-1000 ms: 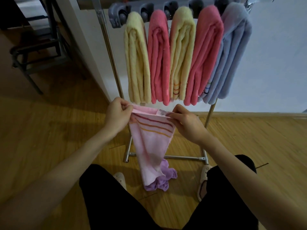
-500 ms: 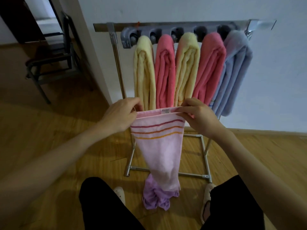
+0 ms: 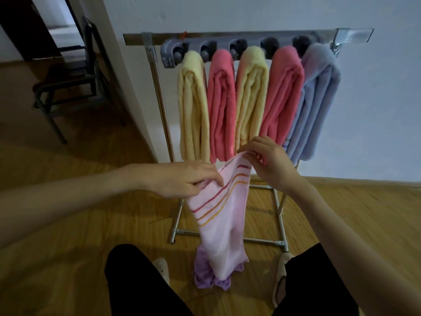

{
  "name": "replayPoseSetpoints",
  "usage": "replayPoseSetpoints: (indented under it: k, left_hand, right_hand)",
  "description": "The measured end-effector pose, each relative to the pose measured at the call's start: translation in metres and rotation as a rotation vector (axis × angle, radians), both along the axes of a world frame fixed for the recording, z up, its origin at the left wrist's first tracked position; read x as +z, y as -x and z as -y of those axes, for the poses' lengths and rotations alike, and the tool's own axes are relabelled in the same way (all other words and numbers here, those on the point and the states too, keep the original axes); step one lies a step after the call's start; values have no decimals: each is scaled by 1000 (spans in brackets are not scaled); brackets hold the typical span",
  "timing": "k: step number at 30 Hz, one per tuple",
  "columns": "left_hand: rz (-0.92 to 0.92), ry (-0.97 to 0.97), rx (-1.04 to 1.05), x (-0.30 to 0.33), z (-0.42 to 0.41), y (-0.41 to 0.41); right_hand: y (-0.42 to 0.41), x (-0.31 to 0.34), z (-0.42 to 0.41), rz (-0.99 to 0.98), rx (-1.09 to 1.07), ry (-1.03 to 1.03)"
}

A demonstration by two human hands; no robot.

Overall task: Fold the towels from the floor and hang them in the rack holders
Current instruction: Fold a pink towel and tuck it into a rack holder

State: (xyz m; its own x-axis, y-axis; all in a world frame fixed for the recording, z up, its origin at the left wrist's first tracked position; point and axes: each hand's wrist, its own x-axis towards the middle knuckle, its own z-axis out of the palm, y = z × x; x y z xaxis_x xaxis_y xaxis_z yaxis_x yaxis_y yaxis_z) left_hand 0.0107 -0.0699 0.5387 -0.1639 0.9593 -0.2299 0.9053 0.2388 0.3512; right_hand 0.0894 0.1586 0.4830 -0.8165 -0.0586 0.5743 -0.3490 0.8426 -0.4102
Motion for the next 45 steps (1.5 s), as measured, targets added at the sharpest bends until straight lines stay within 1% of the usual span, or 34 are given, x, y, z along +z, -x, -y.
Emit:
replayPoseSetpoints:
  k: [4,6,8,11,13,15,18,22,26,31,35,39,42,45]
  left_hand:
    - [-110,101,-136,5,-2,-4]
    - [-218,29,-246,6,-5,-4]
    - [-371,-46,-342,6,-9,-5]
    - [-620,-198,-408,5,-13,-8]
    - [-716,-296,-417,1,-15,-9]
    - [-762,-330,-477,-3,-17,-9]
    - [-757,-340,-504,-7,-19,-8]
    - [-769,-419,-340,-10,-18,-5]
    - [-724,-522,-170,-8,-22,-2]
    - [-689,-599,-92,-12,-27,0]
    - [-672,-665,-14,-13,-28,0]
    - [-671,-714,51,-13,-31,-1]
    - [-681,-724,91,-12,-34,-2]
    - [-685,-738,128,-9,-36,-3]
  right_hand:
    - [0,1,5,24,23,-54]
    - [0,1,8,26,36,-55]
    - [1,1,9,28,39,-41]
    - [1,0,6,33,23,30]
    - [0,0,4,48,12,69]
    - [0,1,4,62,10,95]
    - [-2,0,5,63,-4,166]
    - [-6,-2,4,109,-24,284]
    - [-7,-1,7,164,26,407]
    - [-9,2,9,165,84,588]
    - [-13,4,8,163,128,681]
    - [-15,8,9,130,178,754]
    - [-15,11,12,92,219,744]
    - [-13,13,15,97,230,731]
